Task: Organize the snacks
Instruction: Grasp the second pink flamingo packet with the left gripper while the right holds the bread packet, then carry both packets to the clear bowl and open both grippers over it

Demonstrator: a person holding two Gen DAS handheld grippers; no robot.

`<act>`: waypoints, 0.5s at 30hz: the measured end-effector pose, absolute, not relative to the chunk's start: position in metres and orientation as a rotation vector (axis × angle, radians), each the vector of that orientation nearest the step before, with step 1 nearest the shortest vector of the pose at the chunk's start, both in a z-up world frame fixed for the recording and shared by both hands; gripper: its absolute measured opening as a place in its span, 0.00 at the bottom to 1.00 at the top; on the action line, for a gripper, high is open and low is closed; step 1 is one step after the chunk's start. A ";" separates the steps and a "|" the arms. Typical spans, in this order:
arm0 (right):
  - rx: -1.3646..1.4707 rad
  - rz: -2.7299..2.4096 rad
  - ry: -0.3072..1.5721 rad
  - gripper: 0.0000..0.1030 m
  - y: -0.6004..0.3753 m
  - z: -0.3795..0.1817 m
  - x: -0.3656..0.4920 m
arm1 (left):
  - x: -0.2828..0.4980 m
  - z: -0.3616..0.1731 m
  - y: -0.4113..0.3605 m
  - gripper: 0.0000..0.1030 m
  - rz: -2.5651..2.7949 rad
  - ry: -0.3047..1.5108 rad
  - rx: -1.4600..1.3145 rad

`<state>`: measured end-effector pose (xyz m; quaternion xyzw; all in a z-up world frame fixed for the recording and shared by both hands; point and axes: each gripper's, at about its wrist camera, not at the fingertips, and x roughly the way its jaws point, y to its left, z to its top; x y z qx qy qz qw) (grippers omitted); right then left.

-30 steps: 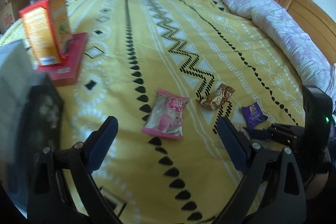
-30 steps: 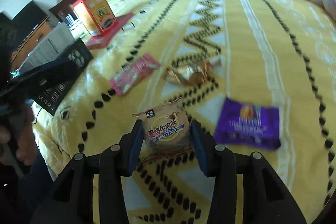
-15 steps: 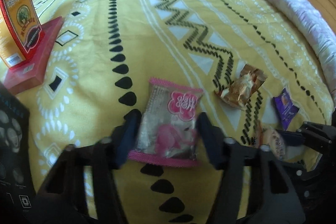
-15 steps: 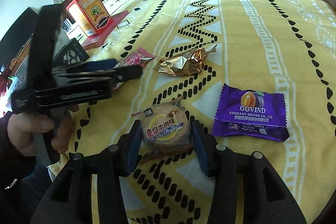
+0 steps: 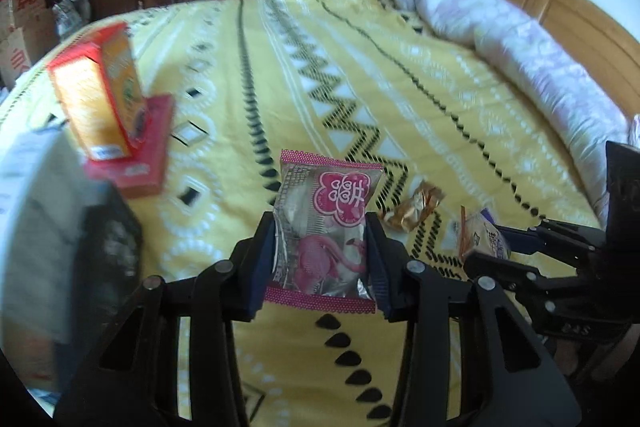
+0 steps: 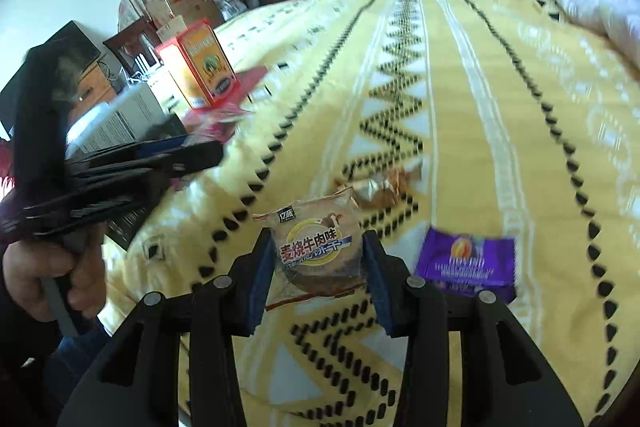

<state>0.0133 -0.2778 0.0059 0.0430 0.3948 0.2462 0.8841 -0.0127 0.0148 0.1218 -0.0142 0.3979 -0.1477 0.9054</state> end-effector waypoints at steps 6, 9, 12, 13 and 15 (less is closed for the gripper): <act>0.049 0.556 0.713 0.46 -0.247 0.070 0.011 | -0.034 0.181 0.077 0.42 -0.194 0.734 -0.097; 0.029 0.605 0.668 0.46 -0.216 0.101 0.015 | -0.047 0.205 0.113 0.42 -0.128 0.686 -0.116; 0.004 0.670 0.628 0.46 -0.174 0.130 0.015 | -0.067 0.227 0.165 0.42 -0.038 0.634 -0.159; 0.000 0.696 0.619 0.46 -0.158 0.138 0.015 | -0.071 0.230 0.178 0.42 -0.009 0.623 -0.171; -0.004 0.757 0.605 0.46 -0.124 0.155 0.014 | -0.081 0.237 0.207 0.42 0.060 0.603 -0.196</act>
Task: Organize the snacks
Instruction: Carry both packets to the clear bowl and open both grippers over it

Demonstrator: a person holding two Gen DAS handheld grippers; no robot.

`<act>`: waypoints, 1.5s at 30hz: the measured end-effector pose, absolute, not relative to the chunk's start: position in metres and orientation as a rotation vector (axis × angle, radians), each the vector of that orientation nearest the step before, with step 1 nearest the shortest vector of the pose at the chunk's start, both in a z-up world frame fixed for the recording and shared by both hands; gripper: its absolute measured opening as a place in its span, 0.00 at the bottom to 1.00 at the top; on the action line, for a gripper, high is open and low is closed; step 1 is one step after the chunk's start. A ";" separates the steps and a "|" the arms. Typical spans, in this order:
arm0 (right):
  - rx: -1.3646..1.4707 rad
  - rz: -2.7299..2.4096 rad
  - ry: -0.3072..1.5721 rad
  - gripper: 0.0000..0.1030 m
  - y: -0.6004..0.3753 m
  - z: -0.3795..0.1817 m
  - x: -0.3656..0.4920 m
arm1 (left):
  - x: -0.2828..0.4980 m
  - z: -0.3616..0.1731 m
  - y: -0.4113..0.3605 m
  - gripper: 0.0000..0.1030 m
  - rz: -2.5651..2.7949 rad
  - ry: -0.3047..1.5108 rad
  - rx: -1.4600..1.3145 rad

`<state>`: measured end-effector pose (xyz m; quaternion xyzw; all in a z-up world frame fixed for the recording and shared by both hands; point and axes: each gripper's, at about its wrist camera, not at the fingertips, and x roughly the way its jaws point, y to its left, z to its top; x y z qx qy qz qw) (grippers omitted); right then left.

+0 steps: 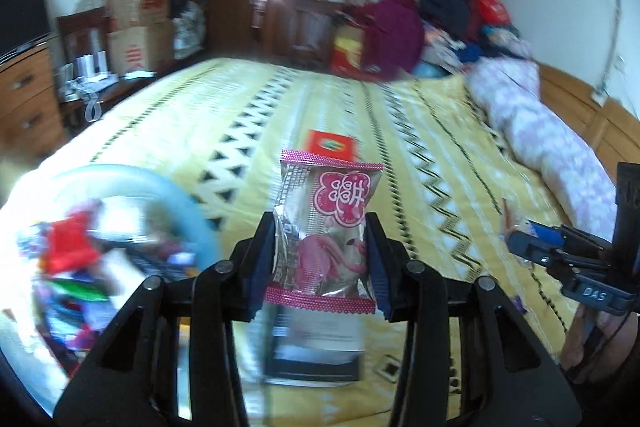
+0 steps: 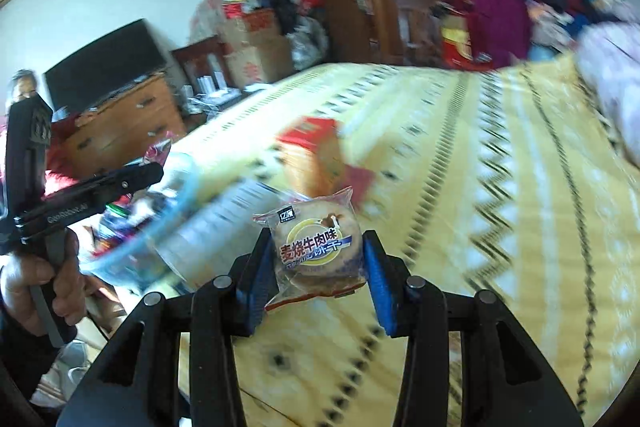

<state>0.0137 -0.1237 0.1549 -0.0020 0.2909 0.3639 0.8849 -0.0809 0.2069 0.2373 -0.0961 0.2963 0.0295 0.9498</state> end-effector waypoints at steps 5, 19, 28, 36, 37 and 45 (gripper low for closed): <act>-0.028 0.910 0.613 0.46 -0.029 0.182 0.010 | -0.101 0.246 0.288 0.42 0.233 0.588 -0.280; -0.115 1.114 0.715 0.46 0.168 0.181 -0.012 | -0.120 0.207 0.384 0.42 0.559 0.655 -0.260; -0.154 1.114 0.738 0.46 0.199 0.173 -0.011 | -0.132 0.203 0.406 0.42 0.559 0.651 -0.253; -0.156 1.120 0.761 0.49 0.213 0.165 -0.009 | -0.134 0.201 0.414 0.46 0.566 0.653 -0.271; -0.153 1.122 0.766 0.49 0.214 0.165 -0.009 | -0.135 0.201 0.416 0.48 0.569 0.650 -0.277; -0.145 1.118 0.747 0.66 0.211 0.169 -0.014 | -0.139 0.204 0.418 0.80 0.611 0.638 -0.270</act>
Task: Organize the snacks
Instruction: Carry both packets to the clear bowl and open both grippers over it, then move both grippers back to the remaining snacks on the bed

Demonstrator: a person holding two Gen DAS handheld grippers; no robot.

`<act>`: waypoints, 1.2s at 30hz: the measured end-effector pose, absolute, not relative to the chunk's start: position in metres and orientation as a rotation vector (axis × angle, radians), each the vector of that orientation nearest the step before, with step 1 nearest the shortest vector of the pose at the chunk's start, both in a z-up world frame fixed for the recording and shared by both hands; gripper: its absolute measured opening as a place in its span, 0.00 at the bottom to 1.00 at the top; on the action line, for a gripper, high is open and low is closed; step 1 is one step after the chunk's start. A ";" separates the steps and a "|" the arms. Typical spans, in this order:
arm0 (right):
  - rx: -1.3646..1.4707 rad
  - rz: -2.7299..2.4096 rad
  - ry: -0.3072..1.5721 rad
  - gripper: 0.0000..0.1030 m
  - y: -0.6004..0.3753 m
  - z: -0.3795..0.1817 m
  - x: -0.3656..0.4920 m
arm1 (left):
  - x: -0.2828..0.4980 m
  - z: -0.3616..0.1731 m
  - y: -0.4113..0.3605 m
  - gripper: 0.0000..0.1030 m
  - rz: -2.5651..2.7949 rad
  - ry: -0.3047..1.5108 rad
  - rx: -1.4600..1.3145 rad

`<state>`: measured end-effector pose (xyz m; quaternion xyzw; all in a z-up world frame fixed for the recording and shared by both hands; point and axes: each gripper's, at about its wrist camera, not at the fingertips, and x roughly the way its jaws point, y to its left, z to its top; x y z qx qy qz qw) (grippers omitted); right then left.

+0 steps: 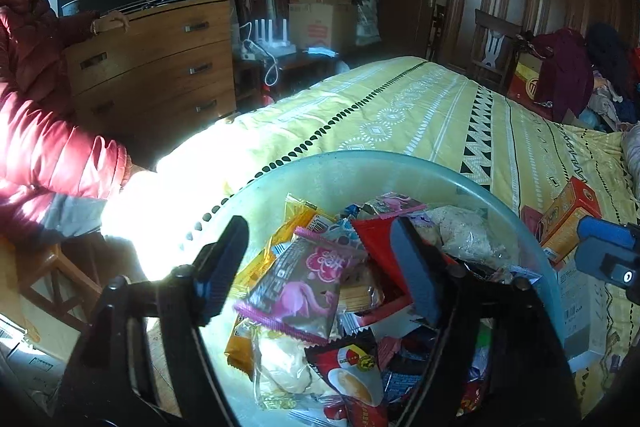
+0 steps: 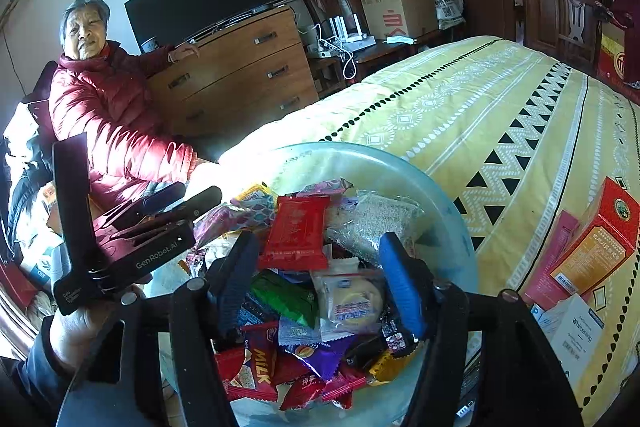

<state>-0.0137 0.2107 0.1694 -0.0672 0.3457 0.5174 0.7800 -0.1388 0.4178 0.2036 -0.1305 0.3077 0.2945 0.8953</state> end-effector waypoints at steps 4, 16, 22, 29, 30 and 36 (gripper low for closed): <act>-0.130 1.106 0.709 0.79 0.192 0.176 -0.022 | -0.142 0.208 0.415 0.88 0.643 0.624 -0.247; 0.065 0.715 0.834 0.86 -0.059 0.073 -0.046 | -0.131 0.251 0.311 0.89 0.367 0.535 -0.208; 0.181 0.446 0.986 0.86 -0.214 0.000 -0.078 | -0.100 0.258 0.160 0.89 -0.031 0.569 -0.060; 0.298 0.347 0.987 0.86 -0.300 -0.018 -0.086 | -0.059 0.187 0.006 0.89 -0.450 0.779 0.105; 0.297 0.349 0.982 0.86 -0.303 -0.019 -0.085 | -0.052 0.171 -0.009 0.88 -0.484 0.815 0.117; 0.274 0.373 0.953 0.86 -0.321 -0.017 -0.075 | 0.004 0.094 -0.069 0.76 -0.585 0.932 0.119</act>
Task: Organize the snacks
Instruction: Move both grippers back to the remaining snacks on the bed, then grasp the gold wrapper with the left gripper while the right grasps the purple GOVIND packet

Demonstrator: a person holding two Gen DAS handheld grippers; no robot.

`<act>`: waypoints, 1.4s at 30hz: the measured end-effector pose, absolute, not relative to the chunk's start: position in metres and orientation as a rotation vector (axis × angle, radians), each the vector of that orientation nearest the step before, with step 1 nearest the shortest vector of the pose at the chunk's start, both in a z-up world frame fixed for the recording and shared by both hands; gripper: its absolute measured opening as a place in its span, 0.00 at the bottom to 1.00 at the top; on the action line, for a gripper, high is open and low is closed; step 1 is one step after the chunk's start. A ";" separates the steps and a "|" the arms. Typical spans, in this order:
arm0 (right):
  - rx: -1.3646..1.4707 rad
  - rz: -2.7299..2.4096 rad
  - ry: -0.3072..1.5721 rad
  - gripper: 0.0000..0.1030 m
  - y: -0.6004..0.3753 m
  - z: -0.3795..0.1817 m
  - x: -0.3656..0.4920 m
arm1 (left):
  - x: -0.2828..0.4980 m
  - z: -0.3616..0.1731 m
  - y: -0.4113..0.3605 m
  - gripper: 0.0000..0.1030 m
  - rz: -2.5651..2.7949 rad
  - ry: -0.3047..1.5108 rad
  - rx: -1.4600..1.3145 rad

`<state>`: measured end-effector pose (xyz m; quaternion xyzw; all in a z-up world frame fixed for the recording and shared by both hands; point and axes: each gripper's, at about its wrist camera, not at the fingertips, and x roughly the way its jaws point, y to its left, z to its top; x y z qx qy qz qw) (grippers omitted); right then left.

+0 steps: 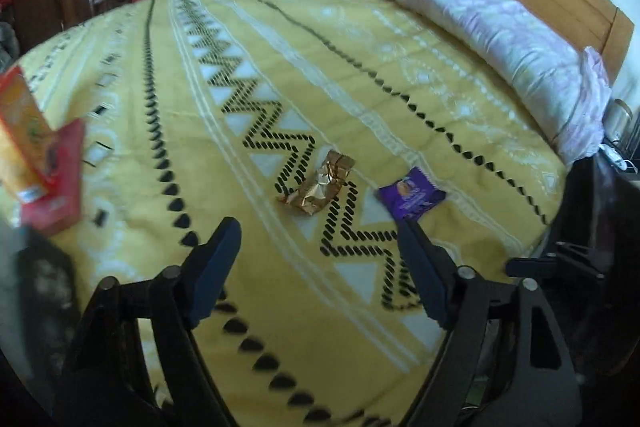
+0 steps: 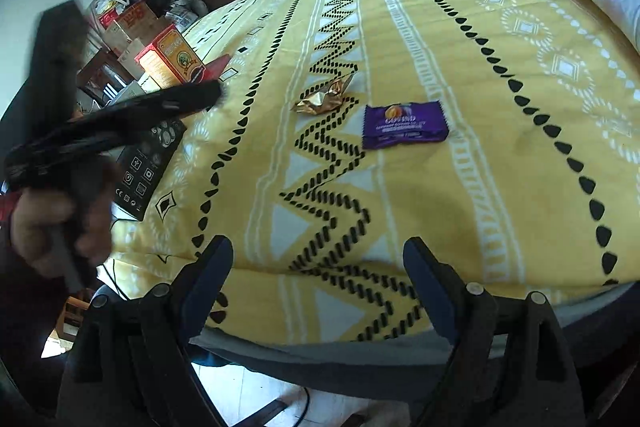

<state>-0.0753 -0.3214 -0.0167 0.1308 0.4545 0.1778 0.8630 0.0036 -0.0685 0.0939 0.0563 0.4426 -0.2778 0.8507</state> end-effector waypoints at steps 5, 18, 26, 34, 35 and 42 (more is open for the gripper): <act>0.295 0.402 0.950 0.86 -0.337 -0.015 -0.068 | 0.025 0.060 -0.094 0.73 -0.612 0.966 0.137; 0.140 0.485 0.937 0.86 -0.346 0.019 -0.024 | 0.047 0.031 -0.113 0.22 -0.594 1.013 0.160; -0.514 0.677 1.065 0.86 -0.319 0.001 0.036 | 0.023 0.043 -0.067 0.21 -0.564 1.070 0.026; -0.676 0.811 1.169 0.84 -0.299 -0.047 0.080 | 0.011 0.030 -0.043 0.21 -0.563 1.135 -0.041; -0.685 0.825 1.176 0.84 -0.296 -0.051 0.083 | 0.012 0.029 -0.044 0.21 -0.566 1.134 -0.040; -0.540 0.805 1.182 0.69 -0.309 -0.059 0.091 | 0.016 0.026 -0.046 0.21 -0.559 1.124 -0.054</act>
